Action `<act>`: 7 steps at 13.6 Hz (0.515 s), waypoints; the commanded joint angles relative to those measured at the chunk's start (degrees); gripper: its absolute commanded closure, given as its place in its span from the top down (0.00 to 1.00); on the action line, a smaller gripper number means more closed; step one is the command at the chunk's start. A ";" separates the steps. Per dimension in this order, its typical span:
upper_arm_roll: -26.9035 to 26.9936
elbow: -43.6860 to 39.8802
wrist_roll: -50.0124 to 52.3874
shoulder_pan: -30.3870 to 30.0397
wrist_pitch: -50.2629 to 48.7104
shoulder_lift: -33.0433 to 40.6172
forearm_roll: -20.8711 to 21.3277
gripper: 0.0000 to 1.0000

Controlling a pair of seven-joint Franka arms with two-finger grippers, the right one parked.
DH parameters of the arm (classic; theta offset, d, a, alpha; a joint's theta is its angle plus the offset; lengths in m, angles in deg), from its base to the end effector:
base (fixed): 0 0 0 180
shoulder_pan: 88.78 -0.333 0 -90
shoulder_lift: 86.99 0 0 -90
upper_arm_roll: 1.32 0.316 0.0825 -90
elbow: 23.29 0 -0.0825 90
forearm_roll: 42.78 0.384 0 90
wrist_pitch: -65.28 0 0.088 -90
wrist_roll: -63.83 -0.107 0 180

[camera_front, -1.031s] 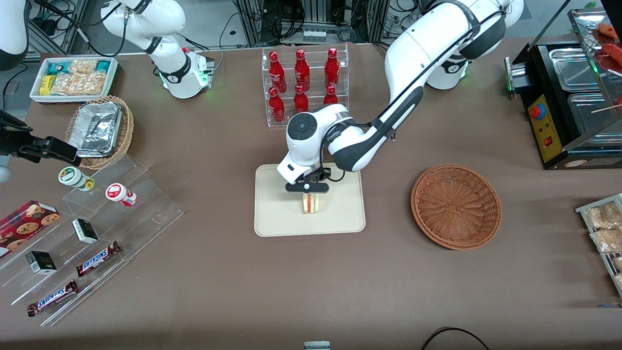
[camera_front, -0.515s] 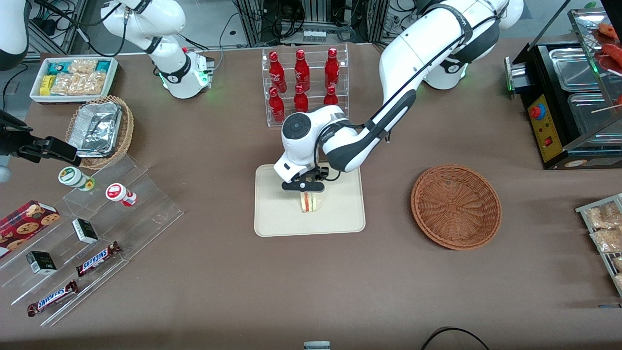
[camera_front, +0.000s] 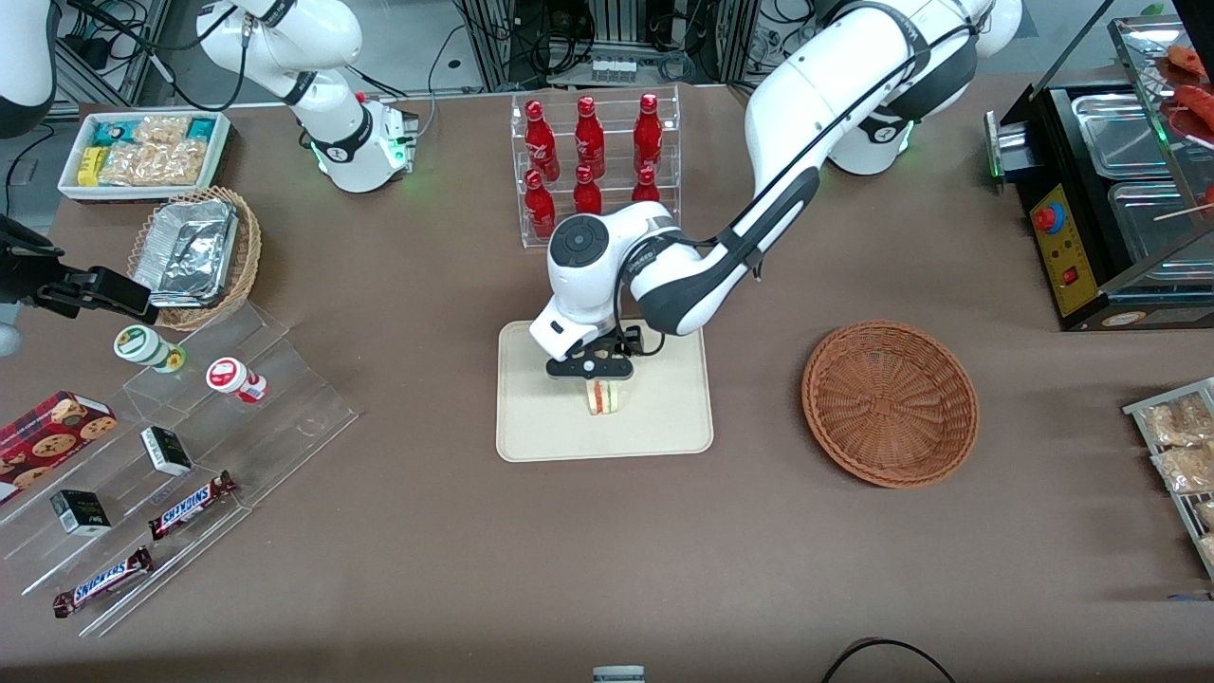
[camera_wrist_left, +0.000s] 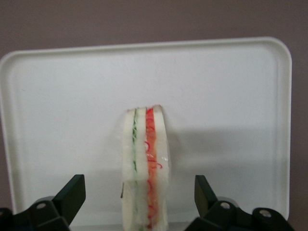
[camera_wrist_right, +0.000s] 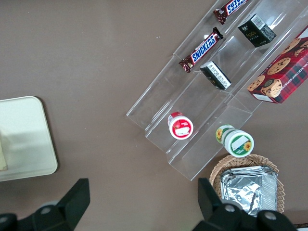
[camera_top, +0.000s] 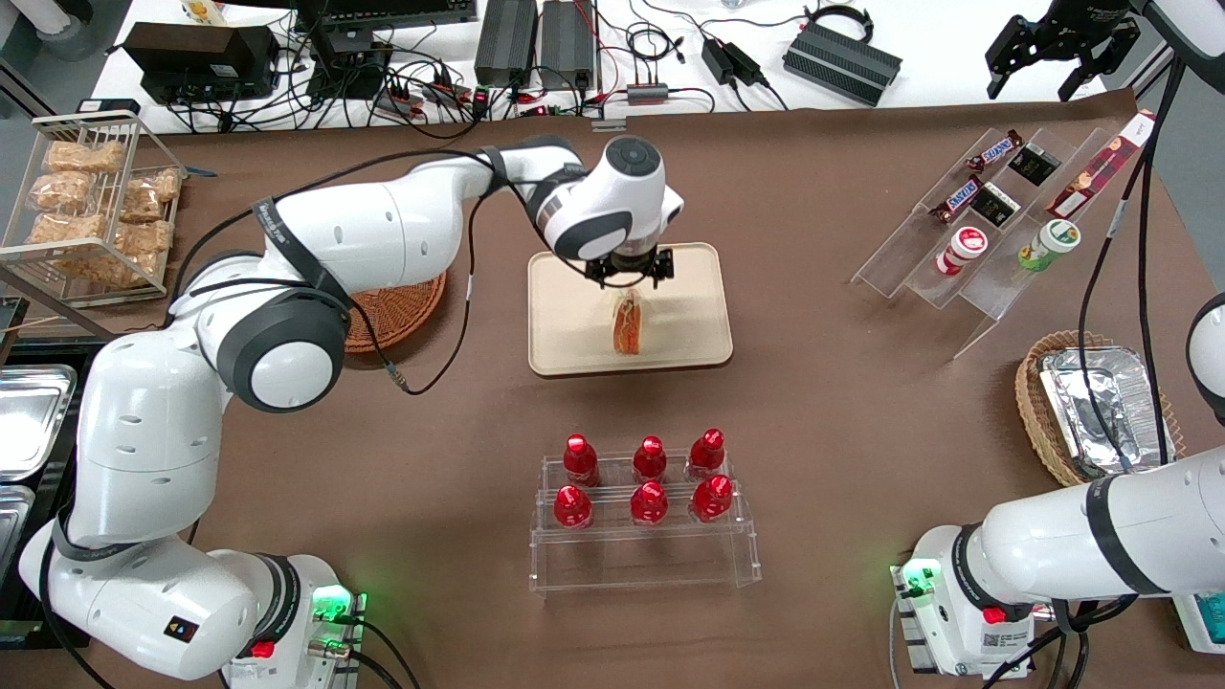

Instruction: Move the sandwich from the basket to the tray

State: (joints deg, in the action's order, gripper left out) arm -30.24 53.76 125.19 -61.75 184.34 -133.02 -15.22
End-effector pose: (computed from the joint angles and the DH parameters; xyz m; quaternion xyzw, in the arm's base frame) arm 0.5006 -0.5439 0.2878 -0.9993 -0.0016 -0.0378 0.0038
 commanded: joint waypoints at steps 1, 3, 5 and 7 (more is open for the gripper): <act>0.71 -1.47 1.48 -1.00 -3.13 3.57 0.56 1.00; 0.71 -1.56 4.27 -2.68 -5.14 6.20 -0.92 1.00; 0.71 -1.29 5.18 -5.21 -8.13 9.71 -1.28 1.00; 0.36 -1.12 4.04 -9.43 -10.94 12.62 -2.77 1.00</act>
State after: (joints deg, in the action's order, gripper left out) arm -29.66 51.17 129.15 -67.74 175.87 -124.30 -15.92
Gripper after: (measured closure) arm 0.000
